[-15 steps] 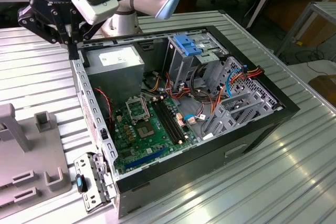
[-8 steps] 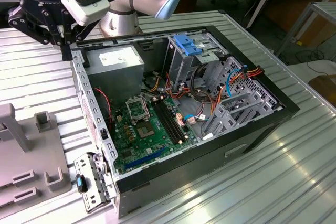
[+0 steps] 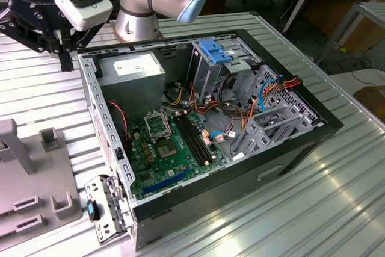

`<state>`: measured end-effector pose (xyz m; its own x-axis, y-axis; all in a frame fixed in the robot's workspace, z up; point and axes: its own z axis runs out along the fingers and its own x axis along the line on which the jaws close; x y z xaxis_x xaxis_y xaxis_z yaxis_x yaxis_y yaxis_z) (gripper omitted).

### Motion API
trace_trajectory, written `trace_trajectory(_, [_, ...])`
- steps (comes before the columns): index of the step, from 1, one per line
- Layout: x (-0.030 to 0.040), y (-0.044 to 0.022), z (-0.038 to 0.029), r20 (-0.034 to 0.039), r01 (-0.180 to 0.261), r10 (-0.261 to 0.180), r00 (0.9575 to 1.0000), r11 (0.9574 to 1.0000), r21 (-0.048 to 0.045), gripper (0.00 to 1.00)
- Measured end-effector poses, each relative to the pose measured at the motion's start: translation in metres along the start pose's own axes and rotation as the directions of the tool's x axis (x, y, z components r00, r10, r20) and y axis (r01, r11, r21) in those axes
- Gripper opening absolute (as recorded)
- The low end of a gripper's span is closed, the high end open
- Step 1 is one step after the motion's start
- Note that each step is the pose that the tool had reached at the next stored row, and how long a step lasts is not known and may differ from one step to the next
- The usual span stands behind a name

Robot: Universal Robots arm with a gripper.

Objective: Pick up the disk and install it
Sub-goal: 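Reach for the disk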

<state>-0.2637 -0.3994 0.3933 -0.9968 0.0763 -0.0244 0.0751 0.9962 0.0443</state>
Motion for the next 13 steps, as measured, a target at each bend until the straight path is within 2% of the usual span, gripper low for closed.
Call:
trace_trajectory(6, [0.0102,-0.0008,-0.0002,0.0,0.0,0.0,1.0,1.0,-0.0001,0.11])
trace_trajectory(9, [0.0199,-0.0015,-0.0005,0.0,0.0,0.0,1.0,1.0,0.0,0.11])
trace_trajectory(13, [0.0296,-0.0022,-0.0007,0.0001,0.0,0.0,1.0,1.0,-0.0001,0.11])
